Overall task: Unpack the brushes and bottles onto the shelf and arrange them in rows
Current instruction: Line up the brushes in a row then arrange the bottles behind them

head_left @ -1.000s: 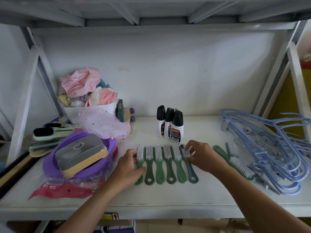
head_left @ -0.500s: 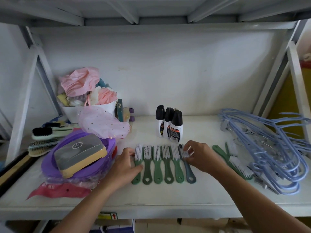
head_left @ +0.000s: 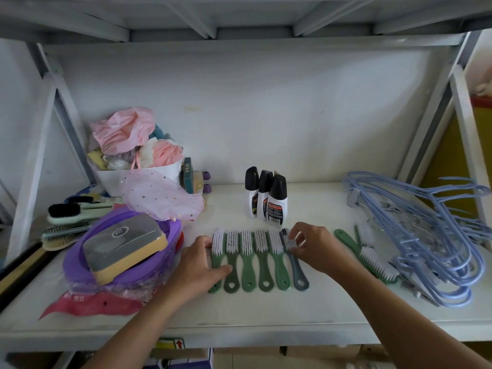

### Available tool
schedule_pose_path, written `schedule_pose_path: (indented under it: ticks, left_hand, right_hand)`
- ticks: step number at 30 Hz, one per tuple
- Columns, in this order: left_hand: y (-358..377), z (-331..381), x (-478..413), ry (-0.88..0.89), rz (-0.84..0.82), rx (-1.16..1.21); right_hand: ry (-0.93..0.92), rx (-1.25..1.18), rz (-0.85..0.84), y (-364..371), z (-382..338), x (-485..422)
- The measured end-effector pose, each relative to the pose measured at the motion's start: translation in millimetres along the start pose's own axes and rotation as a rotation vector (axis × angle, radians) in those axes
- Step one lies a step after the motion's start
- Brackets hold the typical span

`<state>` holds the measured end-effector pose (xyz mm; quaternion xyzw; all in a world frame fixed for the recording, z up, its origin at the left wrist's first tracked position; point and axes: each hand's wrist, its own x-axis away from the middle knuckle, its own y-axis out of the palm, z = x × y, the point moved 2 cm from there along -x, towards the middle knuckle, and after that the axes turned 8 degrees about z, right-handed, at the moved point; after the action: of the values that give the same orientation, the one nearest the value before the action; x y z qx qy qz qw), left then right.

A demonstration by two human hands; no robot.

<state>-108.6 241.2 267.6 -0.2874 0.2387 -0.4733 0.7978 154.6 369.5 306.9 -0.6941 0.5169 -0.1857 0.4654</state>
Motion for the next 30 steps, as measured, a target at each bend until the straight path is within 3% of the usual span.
schedule_pose_path:
  ticks: [12,17,21,30]
  left_hand:
    - [3.4,-4.8,-1.6,0.032,-0.007,-0.029]
    - [4.5,-8.0,-2.9,0.019,-0.014,-0.024]
    - [4.6,-8.1,-3.9,0.012,-0.025,-0.028]
    - [3.0,-7.0,-1.6,0.031,-0.02,-0.03]
  right_hand:
    - [0.018,-0.032,-0.035,-8.7,8.9,-9.0]
    - [0.135,0.209,0.22,-46.3,48.4,-15.2]
    - [0.214,0.435,0.121,-51.0,66.6,-8.2]
    - [0.263,0.413,0.114,-48.3,65.0,-4.3]
